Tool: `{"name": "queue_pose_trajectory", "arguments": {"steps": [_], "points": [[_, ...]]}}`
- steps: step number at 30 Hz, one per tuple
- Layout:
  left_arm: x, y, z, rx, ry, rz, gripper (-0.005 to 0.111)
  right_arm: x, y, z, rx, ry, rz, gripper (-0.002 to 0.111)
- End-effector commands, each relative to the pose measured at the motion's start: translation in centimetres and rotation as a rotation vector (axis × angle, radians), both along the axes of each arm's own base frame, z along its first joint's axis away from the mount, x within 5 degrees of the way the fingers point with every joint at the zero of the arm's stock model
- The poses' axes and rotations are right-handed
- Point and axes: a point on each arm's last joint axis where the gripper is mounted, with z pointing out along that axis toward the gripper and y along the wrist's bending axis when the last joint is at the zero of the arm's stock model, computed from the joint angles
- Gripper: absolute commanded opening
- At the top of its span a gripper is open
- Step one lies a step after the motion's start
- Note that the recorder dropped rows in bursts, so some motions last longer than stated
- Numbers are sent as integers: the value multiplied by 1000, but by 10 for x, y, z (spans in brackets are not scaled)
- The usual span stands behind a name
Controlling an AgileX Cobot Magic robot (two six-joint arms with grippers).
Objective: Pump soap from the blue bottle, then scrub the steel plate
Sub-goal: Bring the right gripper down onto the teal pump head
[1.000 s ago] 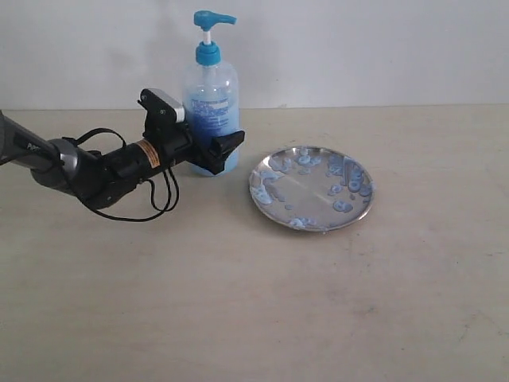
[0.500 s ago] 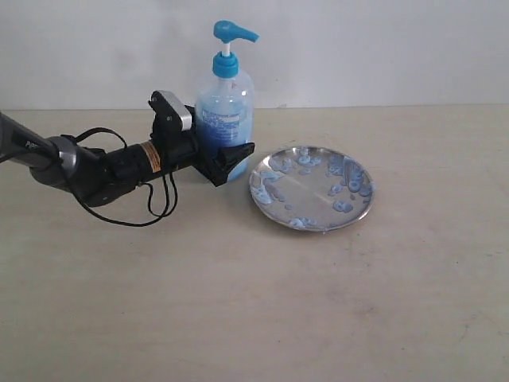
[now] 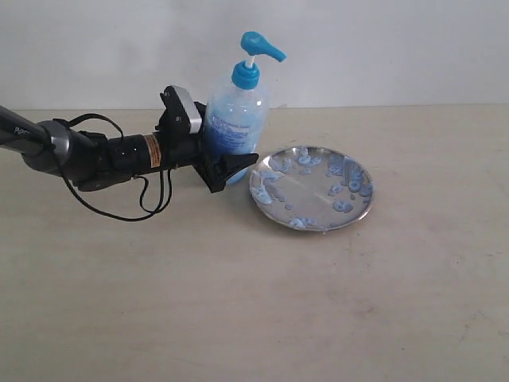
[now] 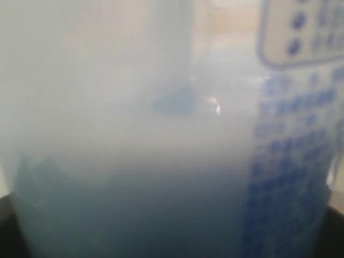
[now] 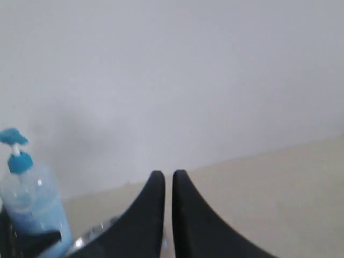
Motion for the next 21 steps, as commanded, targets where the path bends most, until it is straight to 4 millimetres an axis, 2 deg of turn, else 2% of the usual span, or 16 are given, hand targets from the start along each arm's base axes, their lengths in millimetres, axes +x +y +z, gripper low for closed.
{"name": "queue_pose_trajectory", "arguments": {"steps": [1, 4, 6, 9, 11, 14, 17, 21], "points": [[2, -1, 6, 23, -8, 17, 4, 1, -3, 17, 75, -180, -11, 2], [3, 1, 4, 46, 2, 33, 4, 27, -7, 10, 81, -44, -35, 2], [3, 1, 3, 58, 6, 40, 4, 49, -7, 18, 20, 10, -23, 2], [3, 2, 2, 67, 9, 44, 4, 106, 1, 40, -151, 46, 96, 2], [3, 2, 2, 71, 10, 43, 4, 158, 15, 55, -304, 65, 276, 2], [4, 2, 1, 82, 15, 51, 4, 226, 40, 67, -468, 65, 541, 2], [4, 3, -1, 98, 22, 63, 4, 271, 64, 79, -556, -50, 732, 2], [5, 4, -2, 111, 28, 72, 4, 314, 86, 89, -463, -53, 763, 2]]}}
